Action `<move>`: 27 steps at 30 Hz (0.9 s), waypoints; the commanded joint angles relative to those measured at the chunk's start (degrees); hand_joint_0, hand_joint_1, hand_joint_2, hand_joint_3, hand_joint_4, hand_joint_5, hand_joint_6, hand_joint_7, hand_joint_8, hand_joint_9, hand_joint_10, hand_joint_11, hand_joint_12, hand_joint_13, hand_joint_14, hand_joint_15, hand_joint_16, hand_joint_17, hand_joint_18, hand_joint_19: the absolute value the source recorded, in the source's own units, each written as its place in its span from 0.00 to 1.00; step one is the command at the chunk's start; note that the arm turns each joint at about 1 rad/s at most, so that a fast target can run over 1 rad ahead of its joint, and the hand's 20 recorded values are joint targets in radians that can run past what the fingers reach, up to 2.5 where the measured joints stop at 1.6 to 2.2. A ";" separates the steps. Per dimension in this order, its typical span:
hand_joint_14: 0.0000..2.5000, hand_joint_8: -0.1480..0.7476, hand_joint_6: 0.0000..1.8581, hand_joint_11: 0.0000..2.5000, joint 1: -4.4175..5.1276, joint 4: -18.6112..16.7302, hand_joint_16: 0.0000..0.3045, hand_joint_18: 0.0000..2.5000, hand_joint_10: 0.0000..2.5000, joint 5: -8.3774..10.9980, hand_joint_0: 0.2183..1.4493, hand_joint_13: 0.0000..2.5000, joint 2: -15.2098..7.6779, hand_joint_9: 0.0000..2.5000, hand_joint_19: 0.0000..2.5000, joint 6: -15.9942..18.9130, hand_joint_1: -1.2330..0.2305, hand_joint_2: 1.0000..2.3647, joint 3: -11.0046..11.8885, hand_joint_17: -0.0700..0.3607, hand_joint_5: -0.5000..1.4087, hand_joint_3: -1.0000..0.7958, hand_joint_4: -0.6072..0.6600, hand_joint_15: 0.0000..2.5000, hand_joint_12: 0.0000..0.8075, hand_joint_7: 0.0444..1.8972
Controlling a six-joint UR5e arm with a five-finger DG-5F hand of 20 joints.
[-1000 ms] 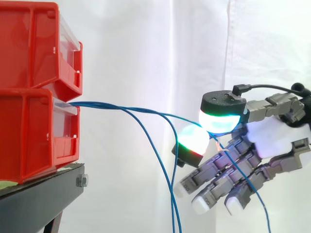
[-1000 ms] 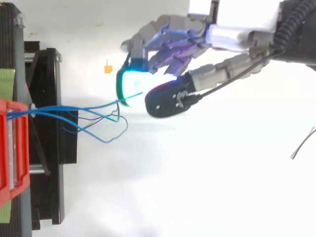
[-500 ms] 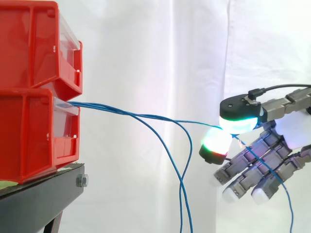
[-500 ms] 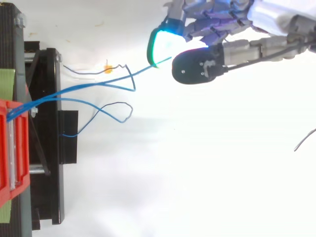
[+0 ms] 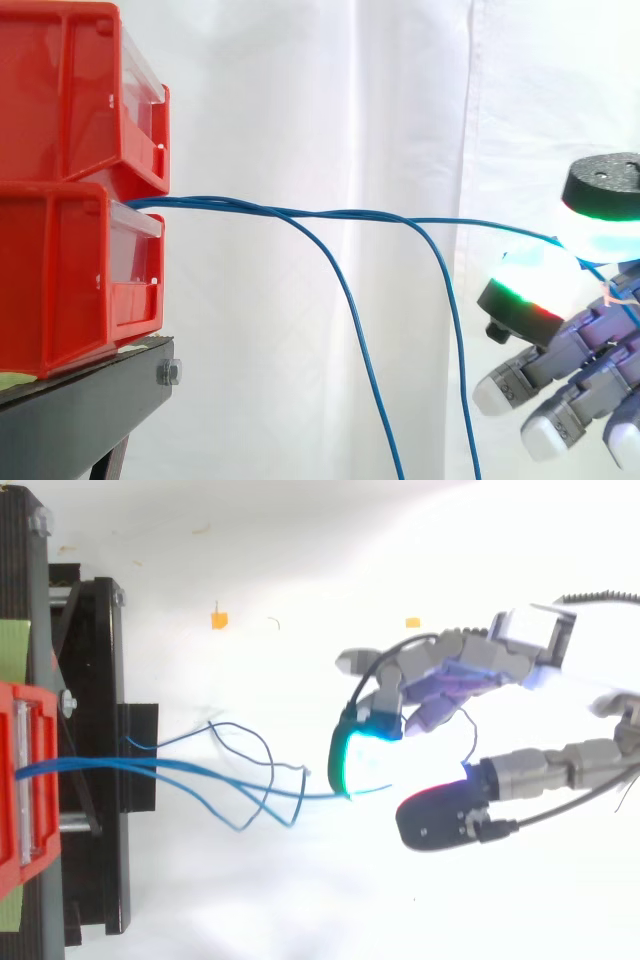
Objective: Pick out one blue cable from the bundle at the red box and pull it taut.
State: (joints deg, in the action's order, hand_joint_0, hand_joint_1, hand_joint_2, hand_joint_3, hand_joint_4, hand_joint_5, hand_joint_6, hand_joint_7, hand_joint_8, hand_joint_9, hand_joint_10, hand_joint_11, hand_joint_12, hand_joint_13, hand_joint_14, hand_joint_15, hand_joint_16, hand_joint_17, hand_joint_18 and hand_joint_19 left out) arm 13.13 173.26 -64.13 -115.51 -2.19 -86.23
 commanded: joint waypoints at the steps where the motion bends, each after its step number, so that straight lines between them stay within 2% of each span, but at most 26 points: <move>1: 0.00 0.44 0.44 0.00 0.32 0.06 0.18 0.24 0.00 -1.88 0.29 0.19 0.03 0.10 0.14 -0.01 0.32 0.00 -0.08 0.45 0.23 0.52 0.27 0.08 0.49 0.49; 3: 0.00 0.44 0.44 0.00 0.32 0.06 0.18 0.24 0.00 -3.19 0.29 0.19 0.03 0.10 0.14 -0.01 0.31 0.00 -0.17 0.45 0.23 0.52 0.27 0.08 0.49 0.49; 5: 0.00 0.44 0.44 0.00 0.32 -0.12 0.18 0.23 0.00 -4.60 0.29 0.19 0.03 0.11 0.14 -0.01 0.31 0.00 -1.40 0.45 0.23 0.52 0.27 0.08 0.49 0.49; 7: 0.00 0.44 0.44 0.00 0.32 -0.91 0.18 0.23 0.00 -5.22 0.29 0.19 0.03 0.11 0.14 0.08 0.31 0.00 -2.45 0.45 0.23 0.52 0.27 0.08 0.49 0.50; 8: 0.00 0.44 0.44 0.00 0.23 -3.46 0.19 0.23 0.00 -5.57 0.29 0.19 0.03 0.11 0.14 0.08 0.31 0.00 -3.95 0.46 0.23 0.52 0.27 0.09 0.49 0.50; 9: 0.00 0.45 0.44 0.00 0.23 -4.69 0.19 0.22 0.00 -5.66 0.29 0.19 0.03 0.11 0.14 0.08 0.31 0.00 -4.39 0.46 0.23 0.52 0.27 0.08 0.49 0.50; 10: 0.00 0.45 0.44 0.00 0.15 -7.41 0.19 0.22 0.00 -5.66 0.29 0.19 0.03 0.11 0.14 0.08 0.31 0.00 -5.18 0.46 0.23 0.52 0.27 0.08 0.49 0.50; 12: 0.00 0.45 0.44 0.00 0.06 -8.56 0.19 0.22 0.00 -5.66 0.29 0.18 0.03 0.12 0.14 -0.01 0.31 0.00 -5.26 0.47 0.23 0.52 0.27 0.08 0.50 0.50; 15: 0.00 0.45 0.44 0.00 -0.12 -8.03 0.19 0.21 0.00 -6.27 0.29 0.18 0.03 0.13 0.14 -0.19 0.31 0.00 -5.26 0.47 0.23 0.52 0.27 0.08 0.50 0.50; 19: 0.00 0.45 0.44 0.00 -0.12 -7.77 0.19 0.20 0.00 -6.01 0.29 0.18 0.03 0.13 0.13 -0.27 0.31 0.00 -5.26 0.47 0.23 0.53 0.27 0.08 0.49 0.50; 27: 0.00 0.45 0.44 0.00 0.23 -8.47 0.19 0.20 0.00 -6.36 0.29 0.18 0.03 0.14 0.14 -0.71 0.31 0.00 -5.26 0.47 0.23 0.53 0.26 0.08 0.50 0.50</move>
State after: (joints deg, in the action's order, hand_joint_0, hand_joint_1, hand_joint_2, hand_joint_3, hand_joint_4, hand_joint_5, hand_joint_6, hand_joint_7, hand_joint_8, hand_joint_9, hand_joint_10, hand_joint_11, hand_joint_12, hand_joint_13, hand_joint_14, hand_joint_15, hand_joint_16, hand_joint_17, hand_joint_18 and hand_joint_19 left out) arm 13.31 164.99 -70.46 -115.49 -2.80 -91.49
